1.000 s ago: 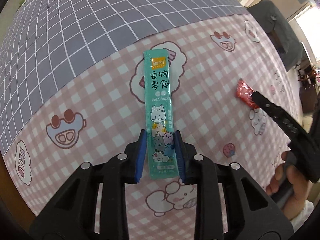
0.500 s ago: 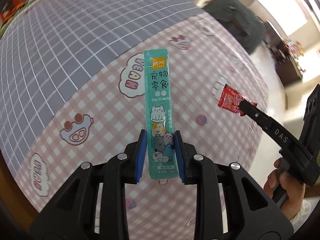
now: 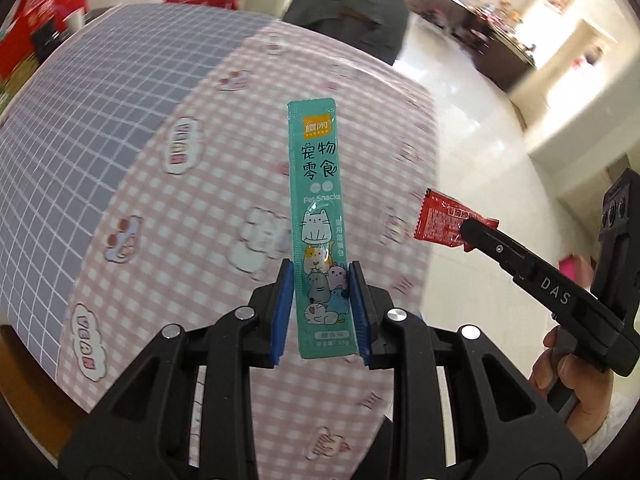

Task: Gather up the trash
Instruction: 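Carry the teal packet and red wrapper over the blue bucket with both tools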

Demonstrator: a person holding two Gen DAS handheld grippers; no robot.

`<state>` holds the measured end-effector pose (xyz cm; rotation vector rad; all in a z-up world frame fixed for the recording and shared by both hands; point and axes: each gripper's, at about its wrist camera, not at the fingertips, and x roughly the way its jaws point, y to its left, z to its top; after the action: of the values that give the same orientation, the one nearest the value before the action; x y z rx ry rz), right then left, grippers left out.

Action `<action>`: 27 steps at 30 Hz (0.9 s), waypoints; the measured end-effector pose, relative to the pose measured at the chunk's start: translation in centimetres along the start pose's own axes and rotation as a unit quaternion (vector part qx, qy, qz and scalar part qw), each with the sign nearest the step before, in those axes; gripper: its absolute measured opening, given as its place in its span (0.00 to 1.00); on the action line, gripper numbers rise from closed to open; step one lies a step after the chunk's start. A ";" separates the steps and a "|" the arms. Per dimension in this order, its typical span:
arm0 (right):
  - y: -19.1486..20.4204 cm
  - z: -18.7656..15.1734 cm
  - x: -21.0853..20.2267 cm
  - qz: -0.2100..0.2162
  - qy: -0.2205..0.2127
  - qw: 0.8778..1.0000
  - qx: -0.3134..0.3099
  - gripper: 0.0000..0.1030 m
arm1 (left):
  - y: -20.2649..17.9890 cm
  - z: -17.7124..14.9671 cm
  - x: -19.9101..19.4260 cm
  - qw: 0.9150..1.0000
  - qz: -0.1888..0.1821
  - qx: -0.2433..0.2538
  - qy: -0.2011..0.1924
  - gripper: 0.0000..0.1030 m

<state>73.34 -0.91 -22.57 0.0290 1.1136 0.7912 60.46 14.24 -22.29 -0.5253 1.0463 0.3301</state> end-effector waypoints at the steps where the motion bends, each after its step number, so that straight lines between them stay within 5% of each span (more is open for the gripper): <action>1: -0.8 -0.5 -0.8 -0.003 -0.002 1.000 0.007 0.18 | -0.9 -0.2 -0.1 1.000 -0.003 0.009 0.001 0.26; 11: -11.8 -4.2 -9.4 -0.033 -0.025 0.997 0.067 0.18 | -13.6 -2.7 1.8 0.996 -0.033 0.086 0.015 0.26; 20: -22.5 -8.0 -16.2 -0.077 -0.043 0.989 0.121 0.18 | -25.3 -6.8 6.1 0.982 -0.082 0.145 0.087 0.26; 27: -28.2 -10.6 -18.4 -0.093 -0.042 0.981 0.164 0.18 | -30.5 -9.0 10.0 0.968 -0.091 0.176 0.153 0.26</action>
<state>76.64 -36.02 -24.31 0.2291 1.1387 0.4308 73.81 -15.98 -26.98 -0.3518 1.3106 -0.1060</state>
